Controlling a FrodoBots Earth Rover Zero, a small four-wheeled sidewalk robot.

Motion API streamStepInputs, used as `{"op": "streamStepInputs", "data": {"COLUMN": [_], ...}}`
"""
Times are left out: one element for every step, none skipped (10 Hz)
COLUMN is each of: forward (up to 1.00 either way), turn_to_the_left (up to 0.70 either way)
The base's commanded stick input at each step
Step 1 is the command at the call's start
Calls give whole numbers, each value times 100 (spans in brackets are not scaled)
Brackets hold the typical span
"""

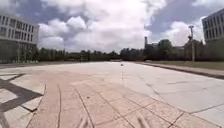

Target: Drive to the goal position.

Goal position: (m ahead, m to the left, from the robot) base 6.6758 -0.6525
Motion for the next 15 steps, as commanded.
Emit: {"op": "streamStepInputs", "data": {"forward": [70,70,70,70,70,70,70,70,70,70,70,70,70,70,70], "turn_to_the_left": [0,0,0,0,0,0,0,0,0,0,0,0,0,0,0]}}
